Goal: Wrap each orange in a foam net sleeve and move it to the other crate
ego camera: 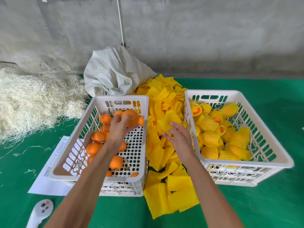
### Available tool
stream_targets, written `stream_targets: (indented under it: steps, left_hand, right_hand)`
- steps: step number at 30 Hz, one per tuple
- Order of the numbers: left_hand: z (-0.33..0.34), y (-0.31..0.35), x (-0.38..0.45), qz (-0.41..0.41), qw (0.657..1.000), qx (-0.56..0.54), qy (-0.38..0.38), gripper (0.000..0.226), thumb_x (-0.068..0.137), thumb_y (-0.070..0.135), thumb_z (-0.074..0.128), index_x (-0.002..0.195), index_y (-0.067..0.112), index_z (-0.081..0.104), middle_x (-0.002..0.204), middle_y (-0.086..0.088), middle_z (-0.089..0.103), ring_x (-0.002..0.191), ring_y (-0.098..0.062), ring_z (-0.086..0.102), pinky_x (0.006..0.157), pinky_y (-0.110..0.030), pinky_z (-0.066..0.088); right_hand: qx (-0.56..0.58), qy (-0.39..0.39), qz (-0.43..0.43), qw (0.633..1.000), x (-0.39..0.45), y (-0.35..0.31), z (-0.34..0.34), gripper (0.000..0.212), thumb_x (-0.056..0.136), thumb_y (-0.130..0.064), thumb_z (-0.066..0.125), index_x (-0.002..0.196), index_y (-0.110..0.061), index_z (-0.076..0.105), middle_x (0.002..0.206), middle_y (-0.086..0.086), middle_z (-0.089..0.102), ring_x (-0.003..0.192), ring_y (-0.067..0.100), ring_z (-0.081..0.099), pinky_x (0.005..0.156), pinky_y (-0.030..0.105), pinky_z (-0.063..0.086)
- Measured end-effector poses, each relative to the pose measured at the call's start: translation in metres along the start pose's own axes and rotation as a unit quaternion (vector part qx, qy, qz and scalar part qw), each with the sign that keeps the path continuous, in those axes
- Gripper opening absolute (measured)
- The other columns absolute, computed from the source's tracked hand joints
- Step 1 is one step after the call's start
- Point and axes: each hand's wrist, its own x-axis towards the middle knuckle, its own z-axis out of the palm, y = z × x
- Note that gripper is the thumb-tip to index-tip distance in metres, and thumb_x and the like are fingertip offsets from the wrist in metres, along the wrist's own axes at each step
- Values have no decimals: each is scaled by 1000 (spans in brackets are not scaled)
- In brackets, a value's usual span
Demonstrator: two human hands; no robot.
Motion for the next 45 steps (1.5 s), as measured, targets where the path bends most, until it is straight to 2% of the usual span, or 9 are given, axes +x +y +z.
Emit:
stream_targets:
  steps: [4, 11, 17, 20, 27, 32, 36, 41, 45]
  left_hand:
    - [48, -7, -23, 79, 988, 105, -76, 36, 103, 17, 64, 134, 12, 46, 118, -2, 54, 91, -9, 73, 69, -35, 65]
    - [83, -45, -40, 71, 974, 166, -139, 36, 95, 42, 74, 115, 16, 60, 104, -11, 61, 89, -28, 65, 73, -41, 60]
    - [85, -58, -41, 119, 965, 174, -157, 44, 89, 60, 75, 100, 18, 66, 90, -4, 70, 82, -25, 66, 72, -39, 53]
    - [86, -59, -40, 159, 957, 168, -177, 16, 104, 39, 62, 101, 25, 69, 86, 4, 70, 75, -18, 63, 66, -33, 49]
    - [88, -64, -39, 180, 951, 201, -152, 34, 99, 38, 67, 74, 18, 57, 63, 1, 50, 58, -7, 45, 54, -31, 37]
    - [87, -67, -39, 167, 955, 199, -140, 32, 96, 33, 72, 74, 12, 59, 60, 6, 52, 55, -7, 46, 54, -23, 38]
    - [87, -70, -38, 132, 964, 182, -142, 14, 96, 23, 71, 89, 12, 68, 67, 5, 66, 57, -6, 55, 52, -25, 44]
    - [90, -63, -37, 104, 976, 134, -134, 12, 96, 16, 70, 86, 9, 69, 69, 9, 64, 59, -7, 54, 55, -21, 42]
    - [83, -50, -34, 39, 987, 44, -151, 14, 94, 19, 72, 80, 19, 72, 77, 0, 65, 64, -12, 58, 51, -25, 45]
  right_hand:
    - [-149, 21, -65, 986, -6, -3, 6, 39, 87, -23, 81, 121, -33, 67, 90, -22, 71, 70, -5, 62, 64, 16, 52]
    - [-164, 118, -104, 974, -13, -10, 3, 31, 103, -45, 57, 99, -18, 71, 83, 6, 73, 82, 27, 72, 73, 48, 60]
    - [-309, 64, -119, 942, -16, 5, -1, 28, 105, -32, 56, 132, -33, 62, 108, -27, 63, 95, -18, 58, 70, 5, 47]
    - [-333, 87, -123, 931, -18, 3, -1, 21, 103, -29, 59, 122, -33, 64, 102, -20, 65, 88, -1, 63, 66, 15, 49]
    - [-488, 158, -176, 840, -21, 2, -5, 21, 98, -26, 66, 116, -15, 68, 143, 11, 43, 134, 27, 40, 95, 35, 45]
    - [-348, 199, -178, 898, -25, 3, -5, 18, 101, -26, 64, 107, -11, 70, 113, 7, 60, 105, 19, 57, 89, 40, 50]
    - [36, 201, -2, 979, -22, -11, -9, 16, 104, -15, 56, 92, -14, 66, 90, 2, 70, 83, 10, 65, 77, 37, 56]
    - [321, 140, 168, 922, -14, -28, -24, 29, 106, -10, 51, 134, 0, 53, 133, 17, 59, 116, 28, 60, 75, 35, 57]
    - [345, 84, 228, 907, -17, -31, -29, 20, 107, -17, 50, 114, -2, 61, 115, 14, 65, 96, 22, 63, 63, 27, 61]
